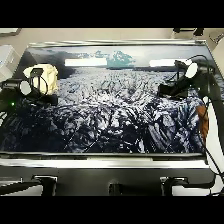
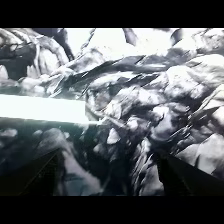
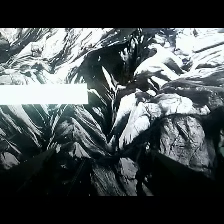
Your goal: Fold the clothes and pants, and hang the long-sleeved shirts on hangers.
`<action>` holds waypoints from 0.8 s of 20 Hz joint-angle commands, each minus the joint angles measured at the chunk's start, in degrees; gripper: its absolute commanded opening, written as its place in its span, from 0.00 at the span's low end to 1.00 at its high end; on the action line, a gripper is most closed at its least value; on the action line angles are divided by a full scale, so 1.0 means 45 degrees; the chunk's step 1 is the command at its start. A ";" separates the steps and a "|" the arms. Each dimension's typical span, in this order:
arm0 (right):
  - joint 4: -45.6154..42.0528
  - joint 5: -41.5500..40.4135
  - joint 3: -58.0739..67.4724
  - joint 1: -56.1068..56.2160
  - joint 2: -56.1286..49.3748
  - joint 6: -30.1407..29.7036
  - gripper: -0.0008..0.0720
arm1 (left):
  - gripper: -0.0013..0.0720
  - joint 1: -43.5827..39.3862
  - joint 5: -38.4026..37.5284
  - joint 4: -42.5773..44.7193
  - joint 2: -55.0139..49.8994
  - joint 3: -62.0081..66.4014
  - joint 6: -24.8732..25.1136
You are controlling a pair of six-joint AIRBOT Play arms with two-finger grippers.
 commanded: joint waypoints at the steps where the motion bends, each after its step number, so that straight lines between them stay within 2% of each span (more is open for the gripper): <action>1: 0.0000 -0.0034 -0.0010 0.0010 0.0005 0.0015 0.97 | 1.00 -0.0068 0.2268 -0.0835 -0.0214 -0.0010 -0.0039; 3: -0.0005 -0.0117 -0.0010 0.0010 0.0005 -0.0019 0.97 | 1.00 -0.0185 0.5008 -0.1020 -0.0325 0.0000 0.0321; 4: -0.0005 -0.0243 -0.0010 0.0010 0.0005 -0.0019 0.97 | 1.00 -0.0165 0.6975 -0.1020 -0.0364 0.0073 0.0675; 5: -0.0005 -0.0384 -0.0010 0.0010 0.0005 -0.0019 0.97 | 1.00 0.0058 0.8432 -0.1020 -0.0724 0.0704 0.0243; 6: -0.0005 -0.0549 -0.0010 0.0010 0.0005 -0.0019 0.97 | 1.00 0.0539 0.8053 -0.1020 -0.1583 0.2225 -0.0656; 7: 0.0000 -0.0699 -0.0010 0.0010 0.0005 -0.0015 0.96 | 1.00 0.1151 0.6819 -0.1025 -0.2696 0.4099 -0.1797; 10: 0.0029 -0.0918 -0.0010 0.0010 0.0005 -0.0015 0.93 | 1.00 0.3497 0.1719 -0.1345 -0.6402 0.9865 -0.5999; 11: 0.0053 -0.0928 -0.0010 0.0010 0.0005 -0.0010 0.93 | 1.00 0.4313 0.0262 -0.2069 -0.7193 1.0705 -0.6747; 12: 0.0053 -0.0928 -0.0010 0.0010 0.0005 -0.0010 0.93 | 1.00 0.5032 -0.0287 -0.3293 -0.7485 1.0448 -0.6703; 13: 0.0063 -0.0923 -0.0010 0.0010 0.0005 -0.0010 0.93 | 1.00 0.5731 -0.0253 -0.4906 -0.7533 0.9564 -0.6091; 15: 0.0189 -0.0928 -0.0010 0.0010 0.0005 -0.0010 0.93 | 1.00 0.6654 0.0306 -0.7868 -0.7650 0.7961 -0.3249; 16: 0.0248 -0.0923 -0.0010 0.0010 0.0005 -0.0010 0.93 | 1.00 0.6853 0.0753 -0.8762 -0.7767 0.7538 -0.2302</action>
